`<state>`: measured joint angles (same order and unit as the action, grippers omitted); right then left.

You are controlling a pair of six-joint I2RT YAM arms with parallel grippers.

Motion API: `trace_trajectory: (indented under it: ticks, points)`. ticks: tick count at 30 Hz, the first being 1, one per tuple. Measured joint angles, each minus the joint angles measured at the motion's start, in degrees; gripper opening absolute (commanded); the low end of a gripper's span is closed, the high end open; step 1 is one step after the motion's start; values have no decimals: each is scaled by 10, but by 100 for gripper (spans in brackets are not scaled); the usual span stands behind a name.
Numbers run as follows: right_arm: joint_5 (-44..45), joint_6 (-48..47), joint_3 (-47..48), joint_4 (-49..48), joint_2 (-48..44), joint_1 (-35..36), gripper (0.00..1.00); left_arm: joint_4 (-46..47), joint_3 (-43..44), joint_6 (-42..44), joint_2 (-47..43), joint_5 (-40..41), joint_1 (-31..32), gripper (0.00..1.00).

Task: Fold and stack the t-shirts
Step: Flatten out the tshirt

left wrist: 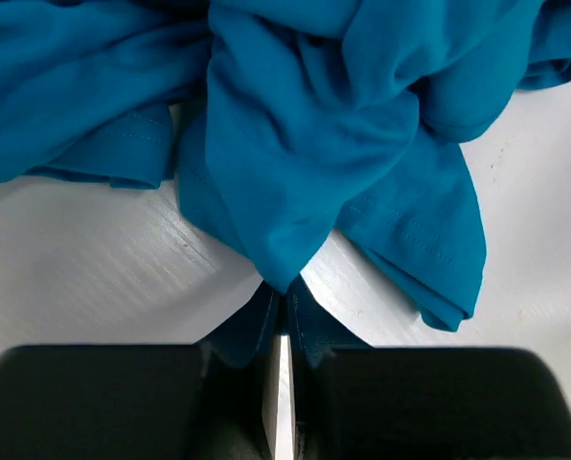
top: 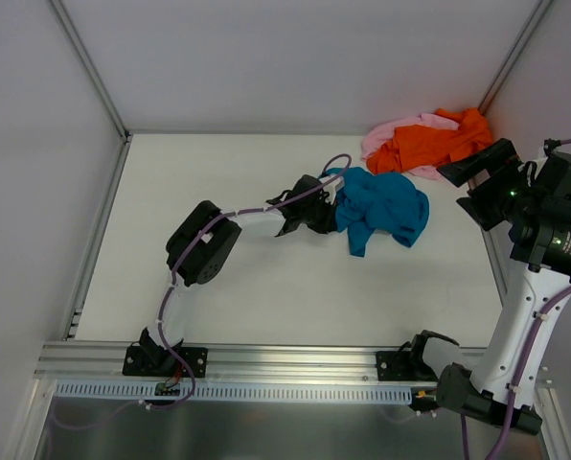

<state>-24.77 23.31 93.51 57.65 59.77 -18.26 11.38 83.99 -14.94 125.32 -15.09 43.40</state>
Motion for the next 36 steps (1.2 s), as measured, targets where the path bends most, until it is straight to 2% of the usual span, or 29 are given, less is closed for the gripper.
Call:
trace_trajectory:
  ticks: [11,15,18,23,28,33,34,35,36]
  points:
    - [-1,0,-52,-6,-4,4,99,-5,-11,11,-20,20,-5,0]
    - [0,-1,-80,-17,-9,6,100,-46,-15,42,-89,37,-17,0]
    - [7,-7,-105,-17,-15,10,99,-82,-15,75,-172,55,-31,0]
    - [48,-48,-161,-16,-20,21,99,-153,44,135,-299,76,-62,0]
    - [80,-78,-210,-19,-6,39,99,-203,77,188,-374,94,-87,0]
    - [89,-74,-260,-46,17,44,100,-255,47,215,-410,104,-97,0]
    - [89,-72,-266,-52,22,45,99,-264,36,218,-414,108,-97,6]
    - [89,-70,-269,-57,26,46,100,-273,27,221,-417,112,-97,61]
    - [89,-68,-270,-61,28,47,100,-282,17,223,-418,116,-97,88]
